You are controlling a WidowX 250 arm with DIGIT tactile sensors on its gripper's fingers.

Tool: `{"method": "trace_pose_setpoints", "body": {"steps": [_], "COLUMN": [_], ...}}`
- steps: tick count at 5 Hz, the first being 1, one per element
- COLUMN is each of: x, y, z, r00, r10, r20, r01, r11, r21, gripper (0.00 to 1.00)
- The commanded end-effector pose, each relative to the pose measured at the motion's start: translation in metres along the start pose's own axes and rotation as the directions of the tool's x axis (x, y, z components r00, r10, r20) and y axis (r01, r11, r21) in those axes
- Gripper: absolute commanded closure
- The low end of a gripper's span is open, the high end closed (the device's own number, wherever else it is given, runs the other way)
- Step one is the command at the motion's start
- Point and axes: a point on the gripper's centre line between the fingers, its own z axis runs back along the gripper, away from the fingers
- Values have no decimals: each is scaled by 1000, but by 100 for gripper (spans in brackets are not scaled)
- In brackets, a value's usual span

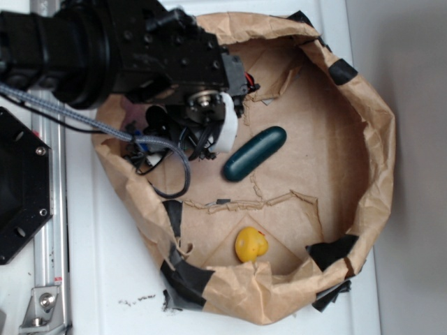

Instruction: Grab the green block.

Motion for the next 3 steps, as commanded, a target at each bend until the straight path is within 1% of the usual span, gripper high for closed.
{"method": "trace_pose_setpoints", "body": {"steps": [1, 2, 3], "x": [1, -21, -21], "y": [-1, 23, 20], "z": [-9, -22, -17], "r00": [999, 998, 995], "r10": [-8, 42, 83], "r20": [49, 36, 60], "r01": [3, -47, -92], "r11": [995, 990, 981], "r21": [103, 137, 170], "gripper": [0, 0, 0]}}
